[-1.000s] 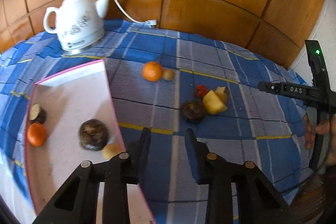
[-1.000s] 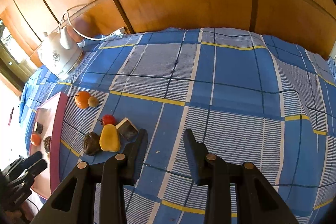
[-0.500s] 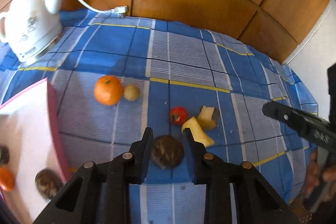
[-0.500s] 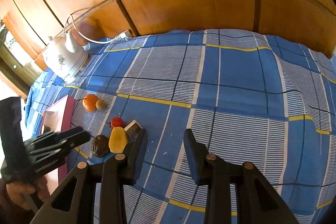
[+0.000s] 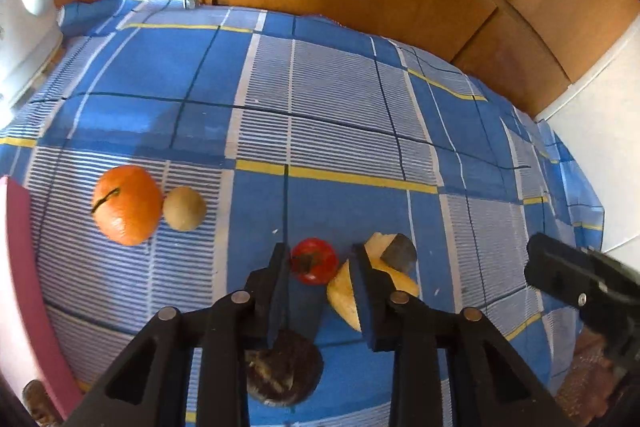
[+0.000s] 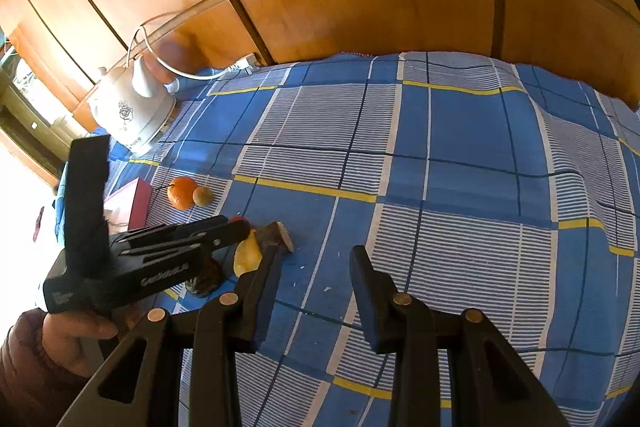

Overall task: Organize fruits
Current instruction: 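Reach the left gripper to the red cherry tomato and close on it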

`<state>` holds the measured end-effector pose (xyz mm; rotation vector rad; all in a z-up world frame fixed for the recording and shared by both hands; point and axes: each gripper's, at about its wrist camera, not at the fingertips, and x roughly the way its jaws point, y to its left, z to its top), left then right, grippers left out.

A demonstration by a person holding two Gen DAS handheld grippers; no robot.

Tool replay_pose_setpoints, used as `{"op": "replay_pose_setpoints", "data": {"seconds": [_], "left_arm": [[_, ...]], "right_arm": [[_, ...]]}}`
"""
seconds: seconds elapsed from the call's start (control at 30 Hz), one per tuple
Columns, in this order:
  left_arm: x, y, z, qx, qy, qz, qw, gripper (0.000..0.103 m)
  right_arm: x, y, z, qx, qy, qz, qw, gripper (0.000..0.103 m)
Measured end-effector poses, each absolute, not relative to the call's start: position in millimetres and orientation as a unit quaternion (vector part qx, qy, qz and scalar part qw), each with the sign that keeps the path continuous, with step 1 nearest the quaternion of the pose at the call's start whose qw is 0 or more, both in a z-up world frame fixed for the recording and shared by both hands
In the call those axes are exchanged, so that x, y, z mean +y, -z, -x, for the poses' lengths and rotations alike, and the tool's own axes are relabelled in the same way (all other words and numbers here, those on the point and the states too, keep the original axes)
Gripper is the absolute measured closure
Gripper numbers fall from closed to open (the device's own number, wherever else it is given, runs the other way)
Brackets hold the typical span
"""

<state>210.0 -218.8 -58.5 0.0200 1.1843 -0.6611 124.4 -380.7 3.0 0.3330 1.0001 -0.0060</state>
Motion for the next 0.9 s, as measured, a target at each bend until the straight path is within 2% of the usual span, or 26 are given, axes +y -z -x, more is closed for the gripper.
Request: {"op": "replay_pose_setpoints", "data": {"seconds": [0.17, 0.23, 0.33, 0.6, 0.7, 0.77, 0.8, 0.83, 0.9], "left_arm": [[-222, 63, -208, 0.552, 0.329, 0.0, 0.766, 0.073], [-214, 62, -206, 0.552, 0.339, 0.025, 0.761, 0.087], [-206, 58, -201, 0.546, 0.344, 0.034, 0.763, 0.099], [-195, 49, -194, 0.537, 0.324, 0.013, 0.779, 0.099], [-191, 50, -200, 0.547, 0.313, 0.021, 0.776, 0.095], [-189, 49, -204, 0.551, 0.312, 0.031, 0.774, 0.081], [-190, 48, -205, 0.549, 0.31, 0.031, 0.775, 0.069], [-192, 46, -205, 0.545, 0.308, 0.027, 0.779, 0.065], [-199, 45, -207, 0.544, 0.31, 0.023, 0.78, 0.065]], "right_arm": [[-385, -2, -125, 0.478, 0.008, -0.162, 0.863, 0.067], [-387, -2, -125, 0.479, 0.012, -0.164, 0.862, 0.067], [-388, -1, -126, 0.478, 0.016, -0.163, 0.863, 0.067], [-391, 1, -125, 0.481, 0.028, -0.161, 0.862, 0.067], [-390, -1, -124, 0.479, 0.027, -0.159, 0.863, 0.067], [-389, -2, -124, 0.478, 0.025, -0.158, 0.864, 0.067], [-388, -2, -124, 0.478, 0.023, -0.158, 0.864, 0.067], [-388, -3, -124, 0.478, 0.022, -0.158, 0.864, 0.067], [-387, -3, -124, 0.477, 0.02, -0.16, 0.864, 0.067]]}}
